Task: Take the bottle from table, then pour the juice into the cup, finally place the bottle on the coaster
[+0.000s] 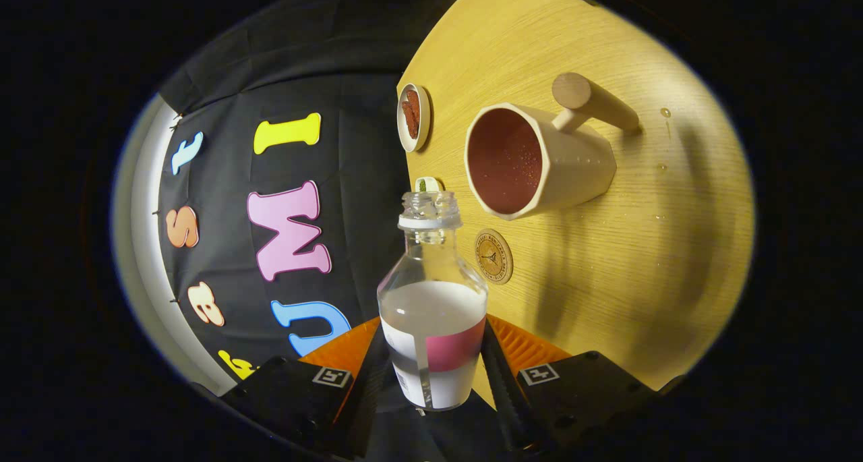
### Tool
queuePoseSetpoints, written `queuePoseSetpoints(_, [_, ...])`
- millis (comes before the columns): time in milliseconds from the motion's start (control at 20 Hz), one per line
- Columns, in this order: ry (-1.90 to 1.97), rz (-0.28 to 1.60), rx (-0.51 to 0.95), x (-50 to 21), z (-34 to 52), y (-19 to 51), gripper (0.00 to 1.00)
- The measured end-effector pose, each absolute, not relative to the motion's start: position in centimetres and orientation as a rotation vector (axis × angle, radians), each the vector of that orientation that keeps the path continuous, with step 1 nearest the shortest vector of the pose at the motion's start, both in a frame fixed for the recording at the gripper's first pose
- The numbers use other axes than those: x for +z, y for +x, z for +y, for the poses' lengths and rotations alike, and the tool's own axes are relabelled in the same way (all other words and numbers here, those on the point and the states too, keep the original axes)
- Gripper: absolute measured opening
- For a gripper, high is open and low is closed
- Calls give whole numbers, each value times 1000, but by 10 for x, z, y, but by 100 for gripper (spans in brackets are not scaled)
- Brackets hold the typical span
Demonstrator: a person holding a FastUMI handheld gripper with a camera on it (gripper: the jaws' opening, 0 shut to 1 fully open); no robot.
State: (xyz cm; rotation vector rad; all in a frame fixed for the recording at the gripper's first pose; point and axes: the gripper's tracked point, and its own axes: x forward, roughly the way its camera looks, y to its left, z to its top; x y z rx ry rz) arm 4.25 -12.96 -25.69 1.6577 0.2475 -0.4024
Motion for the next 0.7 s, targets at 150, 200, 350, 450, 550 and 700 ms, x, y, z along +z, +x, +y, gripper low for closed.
queuePoseSetpoints(150, [1696,220,-407,-253,-133,47,75])
queuePoseSetpoints(200, [1712,207,-411,-253,-135,50,75])
queuePoseSetpoints(350, [1762,166,-412,-245,-138,57,76])
queuePoseSetpoints(450, [1782,152,-417,-246,-138,59,76])
queuePoseSetpoints(550, [1804,136,-423,-244,-139,61,75])
queuePoseSetpoints(700, [1831,114,-430,-240,-141,64,76])
